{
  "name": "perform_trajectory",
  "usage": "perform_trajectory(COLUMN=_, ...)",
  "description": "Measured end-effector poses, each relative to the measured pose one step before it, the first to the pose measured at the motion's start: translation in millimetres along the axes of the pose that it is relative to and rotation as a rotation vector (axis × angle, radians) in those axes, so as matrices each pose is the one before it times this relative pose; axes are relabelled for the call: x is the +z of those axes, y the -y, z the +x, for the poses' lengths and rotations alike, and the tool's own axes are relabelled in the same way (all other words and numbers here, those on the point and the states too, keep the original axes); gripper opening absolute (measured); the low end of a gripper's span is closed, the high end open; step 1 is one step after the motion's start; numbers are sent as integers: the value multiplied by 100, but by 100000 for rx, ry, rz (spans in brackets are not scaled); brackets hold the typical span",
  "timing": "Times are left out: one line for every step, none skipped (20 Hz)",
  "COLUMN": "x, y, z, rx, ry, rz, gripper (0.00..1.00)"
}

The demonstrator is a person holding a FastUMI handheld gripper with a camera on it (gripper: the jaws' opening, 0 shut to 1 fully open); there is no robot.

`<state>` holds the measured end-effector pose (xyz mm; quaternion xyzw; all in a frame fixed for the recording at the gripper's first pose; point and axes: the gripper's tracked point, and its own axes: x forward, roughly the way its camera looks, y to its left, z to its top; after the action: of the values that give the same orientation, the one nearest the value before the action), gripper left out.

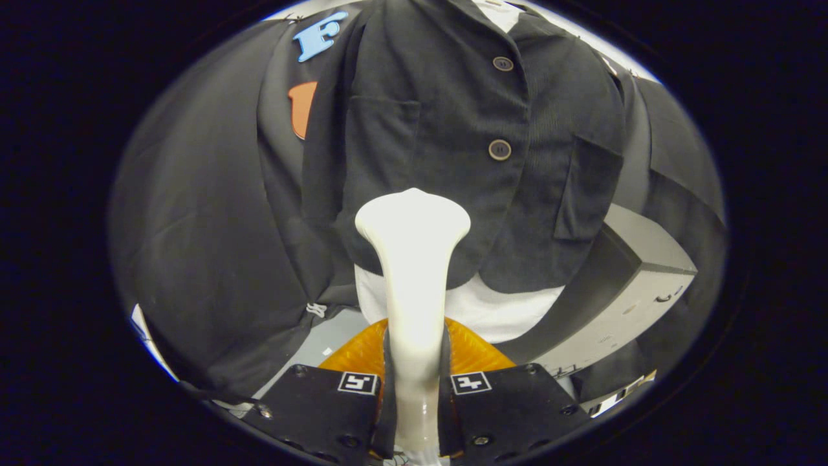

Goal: Iron the clothes twice with a garment steamer, once on the left side and once on the right side.

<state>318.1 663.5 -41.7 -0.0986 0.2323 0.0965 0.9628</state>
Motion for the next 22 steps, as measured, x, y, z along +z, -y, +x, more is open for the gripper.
perform_trajectory(x=-642, y=-99, z=239, rx=94, ry=-971, rz=72, gripper=28)
perform_trajectory(x=-425, y=-52, z=164, rx=139, ry=-876, rz=229, gripper=28)
perform_trajectory(x=-383, y=-33, z=194, rx=-58, ry=-479, rz=384, gripper=28)
perform_trajectory(x=-220, y=56, z=229, rx=-62, ry=-306, rz=-900, gripper=28)
perform_trajectory(x=-250, y=45, z=262, rx=82, ry=-302, rz=-411, gripper=29)
perform_trajectory(x=-457, y=-235, z=128, rx=251, ry=-562, rz=16, gripper=28)
perform_trajectory(x=-373, y=-210, z=-44, rx=77, ry=-758, rz=-40, gripper=28)
perform_trajectory(x=-169, y=-106, z=34, rx=126, ry=68, rz=-2, gripper=28)
perform_trajectory(x=-35, y=17, z=17, rx=163, ry=264, rz=-16, gripper=28)
perform_trajectory(x=24, y=35, z=-142, rx=389, ry=177, rz=192, gripper=28)
perform_trajectory(x=-62, y=-50, z=-119, rx=555, ry=248, rz=507, gripper=28)
perform_trajectory(x=-7, y=167, z=-310, rx=343, ry=341, rz=323, gripper=28)
perform_trajectory(x=-36, y=355, z=-347, rx=493, ry=636, rz=341, gripper=28)
perform_trajectory(x=152, y=275, z=-399, rx=915, ry=1474, rz=508, gripper=28)
perform_trajectory(x=96, y=498, z=-610, rx=811, ry=1951, rz=-336, gripper=28)
perform_trajectory(x=260, y=420, z=-714, rx=1663, ry=2660, rz=605, gripper=28)
perform_trajectory(x=203, y=337, z=-1007, rx=1314, ry=2744, rz=784, gripper=28)
perform_trajectory(x=220, y=674, z=-1023, rx=1102, ry=2814, rz=502, gripper=28)
perform_trajectory(x=187, y=979, z=-1038, rx=843, ry=2639, rz=946, gripper=28)
perform_trajectory(x=196, y=903, z=-1116, rx=1096, ry=2118, rz=662, gripper=28)
perform_trajectory(x=120, y=869, z=-1217, rx=1192, ry=2153, rz=940, gripper=28)
perform_trajectory(x=233, y=1106, z=-1143, rx=828, ry=2193, rz=1058, gripper=28)
